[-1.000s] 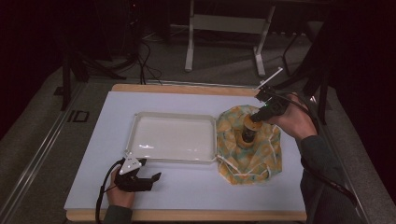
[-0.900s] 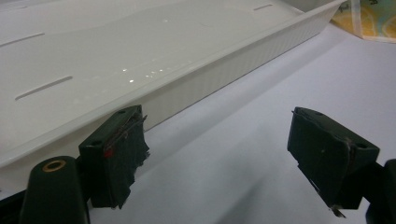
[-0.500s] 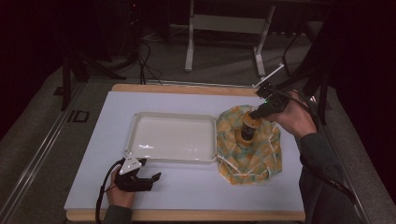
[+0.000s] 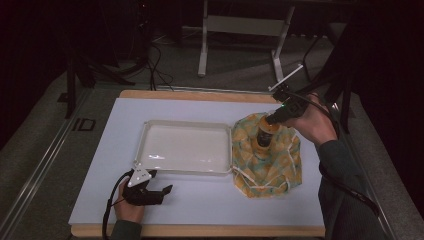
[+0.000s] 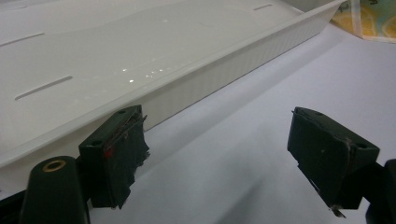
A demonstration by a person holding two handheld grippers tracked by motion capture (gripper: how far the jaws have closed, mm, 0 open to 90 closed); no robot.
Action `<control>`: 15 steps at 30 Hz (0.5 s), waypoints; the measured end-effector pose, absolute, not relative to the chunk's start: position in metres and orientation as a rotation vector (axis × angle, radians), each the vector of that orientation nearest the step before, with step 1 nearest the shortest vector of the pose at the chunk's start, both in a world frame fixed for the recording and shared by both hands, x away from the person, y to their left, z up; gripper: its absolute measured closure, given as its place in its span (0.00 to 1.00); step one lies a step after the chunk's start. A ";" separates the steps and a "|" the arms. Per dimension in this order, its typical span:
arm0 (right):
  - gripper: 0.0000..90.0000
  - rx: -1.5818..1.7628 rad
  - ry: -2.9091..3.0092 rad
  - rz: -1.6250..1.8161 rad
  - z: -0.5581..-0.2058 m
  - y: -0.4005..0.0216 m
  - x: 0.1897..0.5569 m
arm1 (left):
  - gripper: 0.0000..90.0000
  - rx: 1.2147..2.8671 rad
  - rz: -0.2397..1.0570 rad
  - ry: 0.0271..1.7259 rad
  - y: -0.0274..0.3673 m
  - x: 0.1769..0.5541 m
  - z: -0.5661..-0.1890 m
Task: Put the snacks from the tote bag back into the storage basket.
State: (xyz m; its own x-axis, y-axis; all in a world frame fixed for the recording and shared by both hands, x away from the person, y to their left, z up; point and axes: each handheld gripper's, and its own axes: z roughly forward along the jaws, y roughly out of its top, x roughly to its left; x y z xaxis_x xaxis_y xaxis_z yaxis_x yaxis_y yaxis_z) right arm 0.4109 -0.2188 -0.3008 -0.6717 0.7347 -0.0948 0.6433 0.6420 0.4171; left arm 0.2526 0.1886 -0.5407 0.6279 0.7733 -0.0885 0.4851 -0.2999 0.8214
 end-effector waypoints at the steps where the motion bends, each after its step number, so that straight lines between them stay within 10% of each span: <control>1: 0.65 1.120 2.605 0.517 -0.300 -0.218 0.411 | 0.21 1.963 0.411 0.990 0.189 0.253 -0.541; 15: 0.65 1.146 2.588 0.524 -0.298 -0.211 0.412 | 0.21 1.962 0.410 0.994 0.189 0.253 -0.541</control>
